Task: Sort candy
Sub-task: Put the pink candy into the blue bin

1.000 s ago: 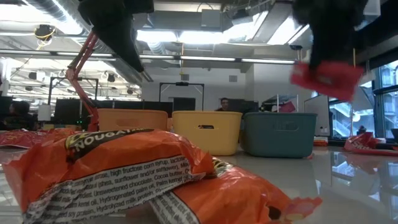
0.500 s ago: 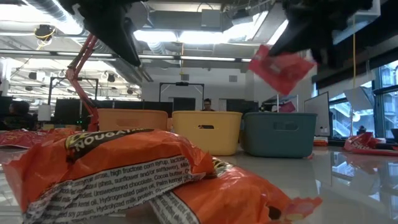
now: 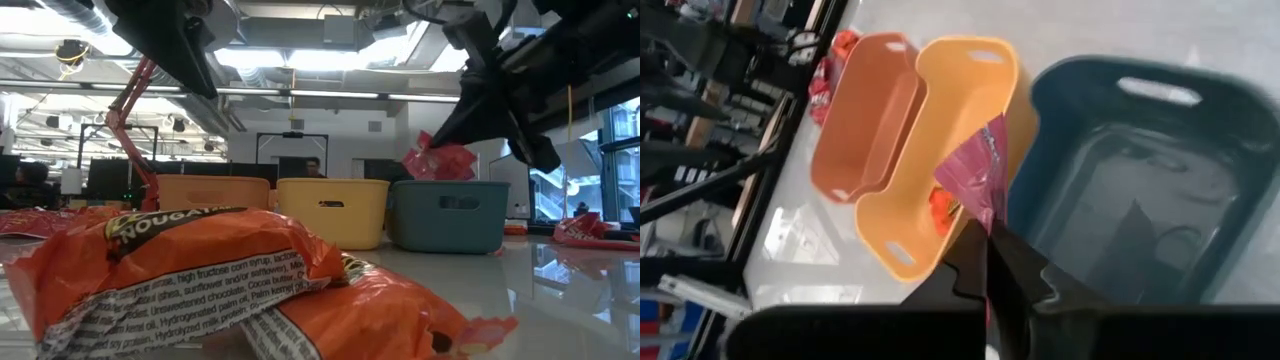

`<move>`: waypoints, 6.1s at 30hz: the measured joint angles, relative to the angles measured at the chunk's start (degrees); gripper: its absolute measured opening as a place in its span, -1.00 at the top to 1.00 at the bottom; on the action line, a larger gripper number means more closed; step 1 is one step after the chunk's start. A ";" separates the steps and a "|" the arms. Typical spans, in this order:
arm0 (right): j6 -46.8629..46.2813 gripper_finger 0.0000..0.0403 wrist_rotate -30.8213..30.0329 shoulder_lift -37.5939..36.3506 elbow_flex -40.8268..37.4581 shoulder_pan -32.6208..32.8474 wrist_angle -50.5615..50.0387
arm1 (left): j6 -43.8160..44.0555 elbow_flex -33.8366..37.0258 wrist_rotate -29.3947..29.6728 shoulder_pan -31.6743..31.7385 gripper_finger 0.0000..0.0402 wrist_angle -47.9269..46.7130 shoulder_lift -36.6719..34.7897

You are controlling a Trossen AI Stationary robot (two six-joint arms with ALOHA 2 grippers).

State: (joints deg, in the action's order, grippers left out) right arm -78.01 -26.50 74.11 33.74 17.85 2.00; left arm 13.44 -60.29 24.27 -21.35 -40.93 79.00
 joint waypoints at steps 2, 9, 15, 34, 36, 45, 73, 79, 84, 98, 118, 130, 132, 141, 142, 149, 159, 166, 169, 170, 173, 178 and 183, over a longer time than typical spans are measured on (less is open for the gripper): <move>-0.02 1.00 -0.59 0.00 0.00 0.00 0.28 | 0.01 0.00 0.00 -0.06 0.37 0.02 0.00; -0.22 0.98 -0.96 0.00 0.00 0.00 -0.32 | 0.15 0.00 0.00 -0.06 0.37 0.02 0.00; -0.28 0.81 -1.57 0.00 0.00 -0.68 -1.03 | 1.11 0.00 0.00 -0.06 0.37 0.04 0.00; 9.33 0.60 2.34 -5.73 3.85 -1.70 -5.77 | 1.73 0.00 0.00 -0.06 0.37 -0.10 0.00; 10.98 0.65 7.08 -8.51 5.36 -1.70 -11.54 | 1.80 0.00 0.00 -0.06 0.37 -0.12 0.00; -1.44 0.75 14.84 -16.07 8.06 -1.76 -48.71 | 1.54 0.00 0.00 -0.03 0.37 0.08 0.02; 52.38 0.29 30.16 0.49 7.74 -33.45 -60.08 | 1.74 0.00 0.00 0.01 0.37 2.83 0.02; 69.45 0.29 28.29 2.92 7.74 -33.66 -59.96 | 1.78 0.00 0.02 0.01 0.37 2.86 0.02; 73.64 0.29 28.06 3.52 7.76 -33.66 -56.94 | 1.78 0.00 0.00 0.01 0.37 2.86 0.02; 75.75 0.29 27.64 4.17 8.26 -33.64 -55.89 | 1.73 0.00 0.02 -0.01 0.37 2.53 0.02; 75.41 0.94 28.94 12.76 8.27 -33.64 -56.09 | 1.78 0.00 0.01 -0.01 0.37 2.62 0.02; 59.46 0.99 26.60 7.74 17.07 -30.79 -63.73 | 2.19 0.00 0.00 0.01 0.37 2.62 0.02; 54.35 0.99 25.95 6.27 19.39 -28.77 -65.52 | 2.31 0.00 0.02 0.01 0.37 2.62 0.02; 33.10 1.00 17.87 0.84 28.95 -16.01 -68.51 | 1.00 0.00 0.02 0.01 0.37 2.67 0.02; 31.18 1.00 16.29 0.45 29.80 -14.44 -68.52 | 0.96 0.00 0.02 0.03 0.37 2.71 0.02; 21.71 1.00 5.77 -0.37 34.41 -3.38 -64.38 | 0.93 0.00 0.01 0.01 0.37 2.89 0.02; 22.81 1.00 -2.58 1.16 33.39 5.23 -47.20 | 1.09 0.00 0.02 0.01 0.37 3.08 0.02; 24.55 1.00 -0.39 -0.17 23.58 4.00 -36.15 | 1.10 0.00 0.02 -0.01 0.37 3.06 0.02; 27.41 1.00 3.61 -1.06 19.31 2.61 -28.50 | 1.10 0.00 0.02 -0.01 0.37 3.04 0.02; 28.39 1.00 5.01 -1.28 18.24 1.86 -26.10 | 1.10 0.00 0.02 -0.01 0.37 3.06 0.02; 30.20 1.00 8.03 -1.64 15.88 -0.64 -23.53 | 1.11 0.00 0.02 -0.01 0.37 3.08 0.02; 31.47 1.00 13.40 -1.57 12.52 -4.28 -20.76 | 1.77 0.02 0.02 -0.01 0.37 3.04 0.02; 31.72 1.00 16.79 -1.57 9.57 -6.71 -17.83 | 1.78 0.02 0.02 -0.01 0.37 3.04 0.02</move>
State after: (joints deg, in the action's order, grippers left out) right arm -46.29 -9.71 72.53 43.30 11.13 -15.83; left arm 15.22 -60.27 24.29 -21.37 -37.89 79.02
